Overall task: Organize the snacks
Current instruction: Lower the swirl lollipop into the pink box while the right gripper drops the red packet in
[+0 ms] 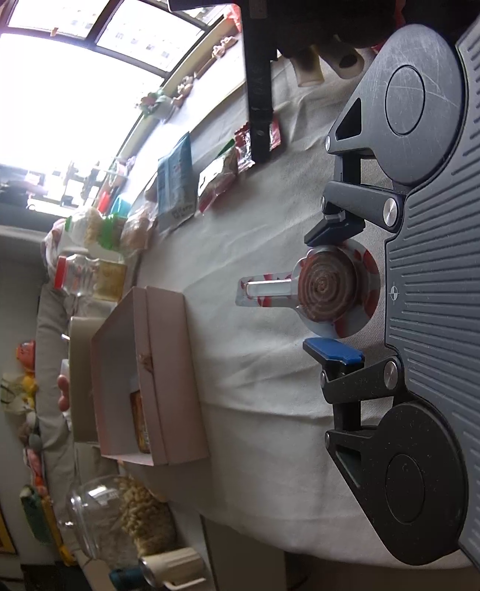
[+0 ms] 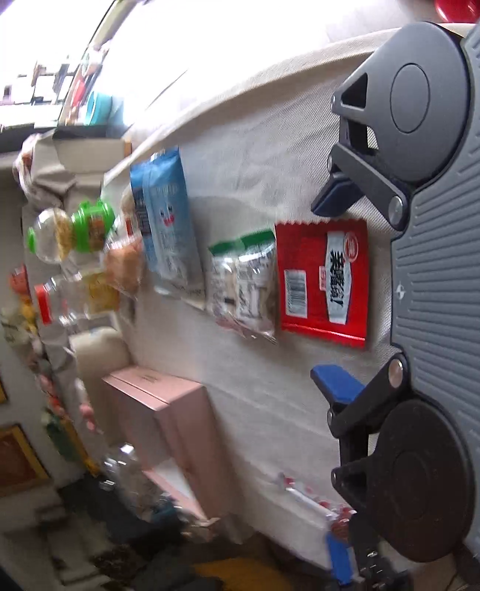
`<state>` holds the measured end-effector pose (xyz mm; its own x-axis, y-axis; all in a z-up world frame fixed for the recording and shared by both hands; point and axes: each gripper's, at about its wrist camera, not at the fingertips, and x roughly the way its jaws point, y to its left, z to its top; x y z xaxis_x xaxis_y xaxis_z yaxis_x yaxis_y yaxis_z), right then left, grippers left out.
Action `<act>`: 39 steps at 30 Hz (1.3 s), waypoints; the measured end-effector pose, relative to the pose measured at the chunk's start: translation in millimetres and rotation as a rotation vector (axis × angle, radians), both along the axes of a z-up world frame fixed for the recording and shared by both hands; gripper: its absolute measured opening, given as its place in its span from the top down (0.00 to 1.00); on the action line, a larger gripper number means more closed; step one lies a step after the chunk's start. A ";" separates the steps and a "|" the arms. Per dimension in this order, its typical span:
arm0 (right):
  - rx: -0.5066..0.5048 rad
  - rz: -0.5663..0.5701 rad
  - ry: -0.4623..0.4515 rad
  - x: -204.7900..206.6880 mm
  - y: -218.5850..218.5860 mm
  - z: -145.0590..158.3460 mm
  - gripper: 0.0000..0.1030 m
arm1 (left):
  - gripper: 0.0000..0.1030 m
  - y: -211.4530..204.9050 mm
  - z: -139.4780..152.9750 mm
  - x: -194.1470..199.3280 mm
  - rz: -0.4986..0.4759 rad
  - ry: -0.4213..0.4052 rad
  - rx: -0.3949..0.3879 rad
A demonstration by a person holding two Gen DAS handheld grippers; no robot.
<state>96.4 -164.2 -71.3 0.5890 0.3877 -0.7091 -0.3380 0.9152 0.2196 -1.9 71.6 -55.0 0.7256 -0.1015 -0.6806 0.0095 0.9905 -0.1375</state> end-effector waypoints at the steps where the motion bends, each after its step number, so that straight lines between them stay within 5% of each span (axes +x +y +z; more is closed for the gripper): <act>1: -0.044 0.017 -0.017 -1.2 6.0 -0.9 0.09 | 0.42 0.1 -0.7 0.1 0.004 0.003 -0.001; 4: -0.142 0.046 -0.057 -8.6 18.2 -2.4 0.19 | 0.42 1.2 -1.4 -0.4 0.010 0.006 -0.001; 8: -0.150 0.087 -0.099 -19.2 11.2 8.5 0.48 | 0.42 3.2 0.4 -1.1 0.019 -0.001 -0.005; 17: -0.084 0.149 -0.115 -29.0 -4.8 36.5 0.49 | 0.42 7.0 4.1 -1.2 0.017 -0.013 -0.026; 22: -0.046 0.222 -0.191 -19.8 12.8 73.8 0.49 | 0.42 32.5 38.6 18.8 0.025 -0.106 -0.033; 29: -0.011 0.310 -0.381 39.0 83.0 131.8 0.49 | 0.42 82.3 109.9 121.0 0.079 -0.286 -0.003; 32: -0.018 0.341 -0.378 72.4 125.3 131.0 0.49 | 0.42 103.0 116.0 183.4 0.057 -0.222 -0.089; 36: -0.035 0.399 -0.355 107.2 179.0 105.8 0.32 | 0.40 145.3 80.9 264.6 -0.010 -0.085 -0.387; 39: -0.065 0.395 -0.287 118.1 200.3 83.1 0.32 | 0.46 144.5 41.1 292.2 0.086 -0.009 -0.217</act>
